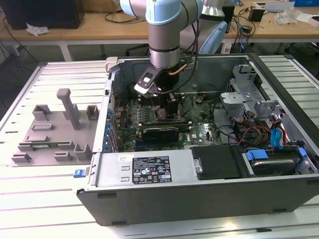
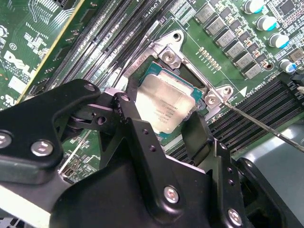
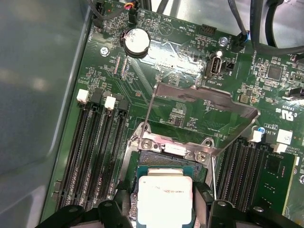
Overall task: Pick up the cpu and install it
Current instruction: 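Place the cpu into insertion slot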
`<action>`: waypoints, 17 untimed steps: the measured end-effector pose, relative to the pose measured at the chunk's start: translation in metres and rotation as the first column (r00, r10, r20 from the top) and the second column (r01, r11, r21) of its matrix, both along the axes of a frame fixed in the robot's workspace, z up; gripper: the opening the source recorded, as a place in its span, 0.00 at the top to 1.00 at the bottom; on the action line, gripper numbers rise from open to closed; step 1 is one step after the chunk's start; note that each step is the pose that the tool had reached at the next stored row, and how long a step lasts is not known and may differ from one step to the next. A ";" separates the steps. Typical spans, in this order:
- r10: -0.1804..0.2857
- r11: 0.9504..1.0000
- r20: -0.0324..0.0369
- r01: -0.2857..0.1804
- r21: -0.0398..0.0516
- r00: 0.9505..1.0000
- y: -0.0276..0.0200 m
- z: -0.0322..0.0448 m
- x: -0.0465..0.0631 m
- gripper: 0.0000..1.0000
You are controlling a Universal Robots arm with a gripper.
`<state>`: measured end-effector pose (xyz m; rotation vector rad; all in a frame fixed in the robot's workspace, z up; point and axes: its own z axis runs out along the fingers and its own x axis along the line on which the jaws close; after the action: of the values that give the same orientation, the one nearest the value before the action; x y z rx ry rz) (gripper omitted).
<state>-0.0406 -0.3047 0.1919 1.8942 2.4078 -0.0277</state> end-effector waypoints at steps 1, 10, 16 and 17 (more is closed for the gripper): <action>0.000 1.000 0.000 0.000 0.000 1.000 0.0000 0.0000 0.000 0.37; 0.000 1.000 0.001 0.000 0.001 1.000 0.0001 0.0025 0.000 0.39; 0.000 1.000 0.000 0.000 0.000 1.000 0.0000 0.0029 0.000 0.39; 0.000 1.000 0.000 0.000 0.000 1.000 0.0000 0.0029 0.000 0.41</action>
<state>-0.0406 -0.3047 0.1948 1.8943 2.4078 -0.0276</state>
